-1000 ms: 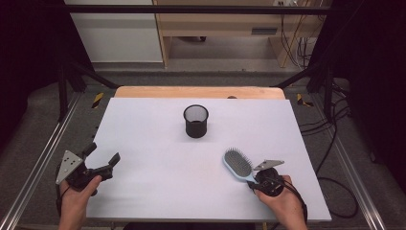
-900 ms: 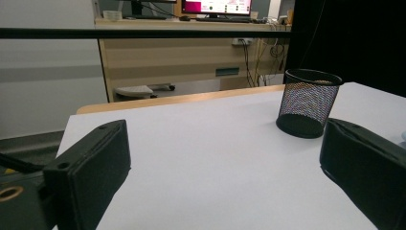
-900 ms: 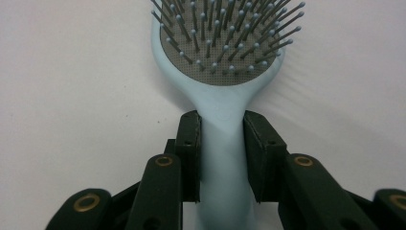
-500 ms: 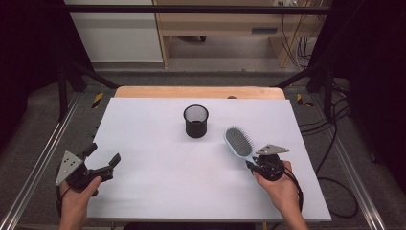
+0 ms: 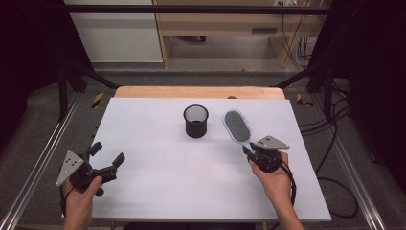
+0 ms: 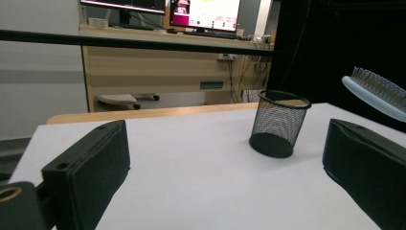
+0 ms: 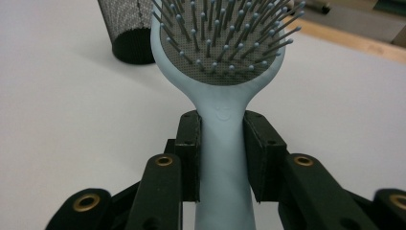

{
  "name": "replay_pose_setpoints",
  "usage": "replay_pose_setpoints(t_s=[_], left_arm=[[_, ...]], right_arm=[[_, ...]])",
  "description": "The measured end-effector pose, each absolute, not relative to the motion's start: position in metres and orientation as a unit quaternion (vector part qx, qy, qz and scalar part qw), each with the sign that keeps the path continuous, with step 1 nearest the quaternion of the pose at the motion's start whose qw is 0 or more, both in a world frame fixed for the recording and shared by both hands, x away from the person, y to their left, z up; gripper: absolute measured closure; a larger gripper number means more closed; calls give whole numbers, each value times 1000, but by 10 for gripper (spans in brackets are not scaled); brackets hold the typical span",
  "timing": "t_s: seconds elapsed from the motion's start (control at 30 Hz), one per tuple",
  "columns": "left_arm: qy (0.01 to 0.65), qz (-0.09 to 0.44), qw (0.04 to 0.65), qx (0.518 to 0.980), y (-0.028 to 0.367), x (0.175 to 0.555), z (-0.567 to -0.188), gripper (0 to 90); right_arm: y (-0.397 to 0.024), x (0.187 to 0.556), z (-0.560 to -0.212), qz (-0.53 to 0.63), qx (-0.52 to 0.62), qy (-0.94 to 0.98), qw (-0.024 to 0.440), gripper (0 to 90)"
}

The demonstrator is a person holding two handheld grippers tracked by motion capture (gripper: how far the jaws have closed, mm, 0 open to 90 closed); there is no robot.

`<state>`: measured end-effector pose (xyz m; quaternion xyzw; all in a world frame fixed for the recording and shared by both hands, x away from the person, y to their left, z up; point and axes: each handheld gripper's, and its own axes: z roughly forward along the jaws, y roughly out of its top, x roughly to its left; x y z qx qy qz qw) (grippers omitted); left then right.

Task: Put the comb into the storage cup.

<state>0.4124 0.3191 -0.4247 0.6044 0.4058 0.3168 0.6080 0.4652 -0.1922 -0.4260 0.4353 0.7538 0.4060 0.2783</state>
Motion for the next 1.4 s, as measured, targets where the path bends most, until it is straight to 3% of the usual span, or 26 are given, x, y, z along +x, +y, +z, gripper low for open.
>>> replay_pose_setpoints(t_s=[0.63,0.87,1.4], left_arm=[[360,295,649,602,256,474,-371,22],[354,280,635,627,245,462,-382,22],[346,240,645,638,223,444,-392,20]], right_arm=[[-152,478,-399,488,407,705,315,694],[-144,471,-400,512,392,696,315,694],[-118,454,-404,528,358,701,318,694]])
